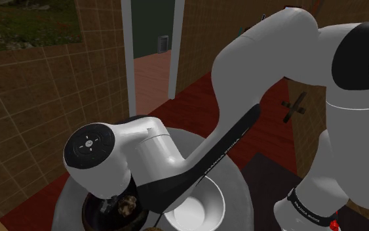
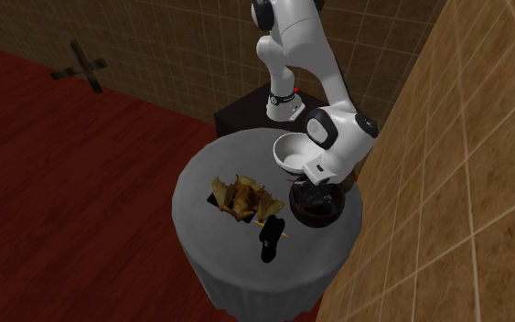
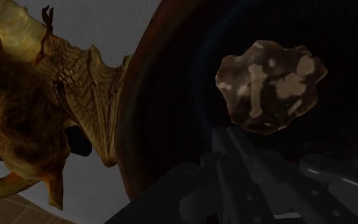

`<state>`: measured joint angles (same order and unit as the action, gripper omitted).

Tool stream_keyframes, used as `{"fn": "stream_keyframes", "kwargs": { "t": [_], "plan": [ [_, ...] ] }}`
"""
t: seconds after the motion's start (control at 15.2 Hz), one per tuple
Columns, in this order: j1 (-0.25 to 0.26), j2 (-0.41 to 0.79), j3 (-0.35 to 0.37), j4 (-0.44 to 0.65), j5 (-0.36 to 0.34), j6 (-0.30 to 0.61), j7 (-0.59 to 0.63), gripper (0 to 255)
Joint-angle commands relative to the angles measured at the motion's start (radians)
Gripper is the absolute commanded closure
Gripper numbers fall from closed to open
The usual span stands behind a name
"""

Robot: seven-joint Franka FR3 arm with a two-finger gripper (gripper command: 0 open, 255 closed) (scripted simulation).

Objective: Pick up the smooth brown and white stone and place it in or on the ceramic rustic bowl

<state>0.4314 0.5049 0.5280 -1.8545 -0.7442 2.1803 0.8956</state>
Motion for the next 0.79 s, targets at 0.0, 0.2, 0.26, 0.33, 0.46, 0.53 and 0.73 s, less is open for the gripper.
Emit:
{"fn": "stream_keyframes", "kwargs": {
  "t": [0.0,0.2,0.26,0.33,0.46,0.53,0.73],
  "plan": [
    [0.000,0.000,0.000,-0.001,0.000,-0.003,0.000,255],
    [0.000,0.000,0.000,-0.001,0.000,-0.002,0.000,0],
    [0.007,-0.019,0.012,-0.012,0.008,-0.016,0.000,0],
    [0.014,-0.037,0.024,-0.023,0.016,-0.030,-0.001,0],
    [0.029,-0.072,0.048,-0.041,0.034,-0.059,-0.002,0],
    [0.029,-0.065,0.044,-0.043,0.026,-0.051,0.002,0],
    [0.029,-0.041,0.030,-0.049,0.004,-0.026,0.015,0]
  ]
}}
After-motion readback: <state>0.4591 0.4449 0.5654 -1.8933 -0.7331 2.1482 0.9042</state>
